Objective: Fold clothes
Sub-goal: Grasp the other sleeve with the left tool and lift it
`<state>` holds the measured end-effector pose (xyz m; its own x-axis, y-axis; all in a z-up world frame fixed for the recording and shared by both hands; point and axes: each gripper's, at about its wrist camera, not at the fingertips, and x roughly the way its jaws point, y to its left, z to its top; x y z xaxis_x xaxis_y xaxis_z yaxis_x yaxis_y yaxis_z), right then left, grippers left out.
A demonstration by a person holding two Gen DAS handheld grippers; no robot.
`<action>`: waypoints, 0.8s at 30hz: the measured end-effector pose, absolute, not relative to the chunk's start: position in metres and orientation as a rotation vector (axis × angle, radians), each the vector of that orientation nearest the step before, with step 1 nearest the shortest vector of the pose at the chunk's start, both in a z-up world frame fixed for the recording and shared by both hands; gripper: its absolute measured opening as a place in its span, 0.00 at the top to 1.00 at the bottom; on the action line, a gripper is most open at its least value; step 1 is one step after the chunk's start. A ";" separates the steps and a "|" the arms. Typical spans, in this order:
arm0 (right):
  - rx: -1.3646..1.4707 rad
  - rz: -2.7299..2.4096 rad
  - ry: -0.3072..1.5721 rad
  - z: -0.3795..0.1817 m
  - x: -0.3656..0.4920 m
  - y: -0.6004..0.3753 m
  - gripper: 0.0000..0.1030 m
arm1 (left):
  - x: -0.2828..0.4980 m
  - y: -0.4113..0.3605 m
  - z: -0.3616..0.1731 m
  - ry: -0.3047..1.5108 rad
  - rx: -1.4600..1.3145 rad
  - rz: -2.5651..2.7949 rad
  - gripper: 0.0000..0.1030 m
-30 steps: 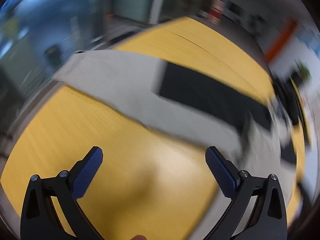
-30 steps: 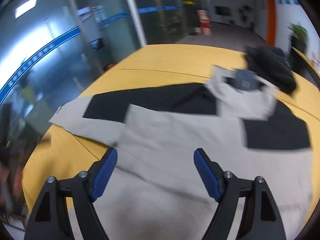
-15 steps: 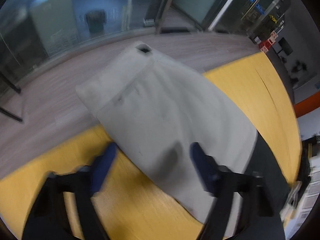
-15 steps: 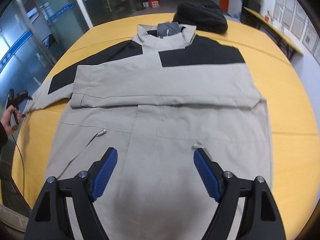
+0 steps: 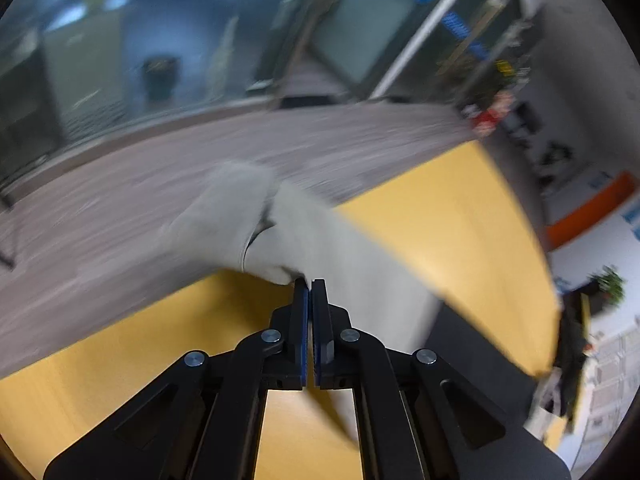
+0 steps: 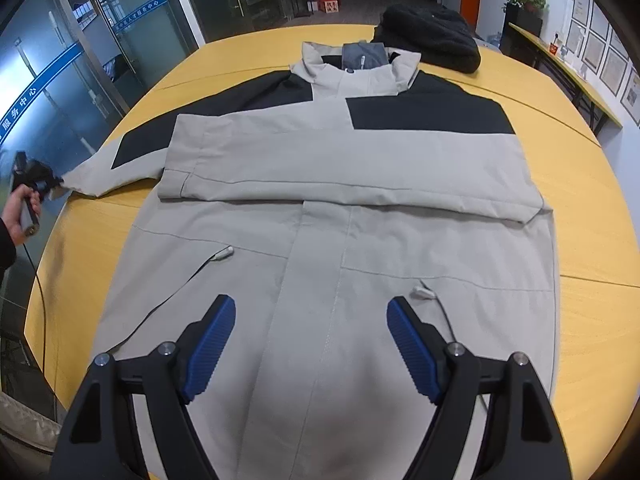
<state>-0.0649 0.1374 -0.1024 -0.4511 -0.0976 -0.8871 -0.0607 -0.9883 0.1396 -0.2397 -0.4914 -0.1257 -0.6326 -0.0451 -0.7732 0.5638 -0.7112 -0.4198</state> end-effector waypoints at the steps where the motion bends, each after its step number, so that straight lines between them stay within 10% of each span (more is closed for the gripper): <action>1: 1.626 -2.654 -0.246 -0.102 -0.065 0.140 0.20 | -0.240 -0.475 -0.103 0.932 1.067 -2.433 0.99; 12: 1.487 -2.749 -0.414 -0.089 -0.047 0.194 0.21 | -0.226 -0.158 0.037 0.821 1.171 -3.084 0.99; 24: 1.441 -2.910 -0.603 -0.102 0.000 0.334 0.21 | -0.206 0.168 -0.085 0.473 1.808 -3.072 0.99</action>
<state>0.0001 0.3339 -0.1023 -0.6087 -0.0169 -0.7933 -0.2995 -0.9209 0.2494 -0.2064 0.1684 -0.0851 -0.4185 0.5004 -0.7579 -0.2494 -0.8658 -0.4339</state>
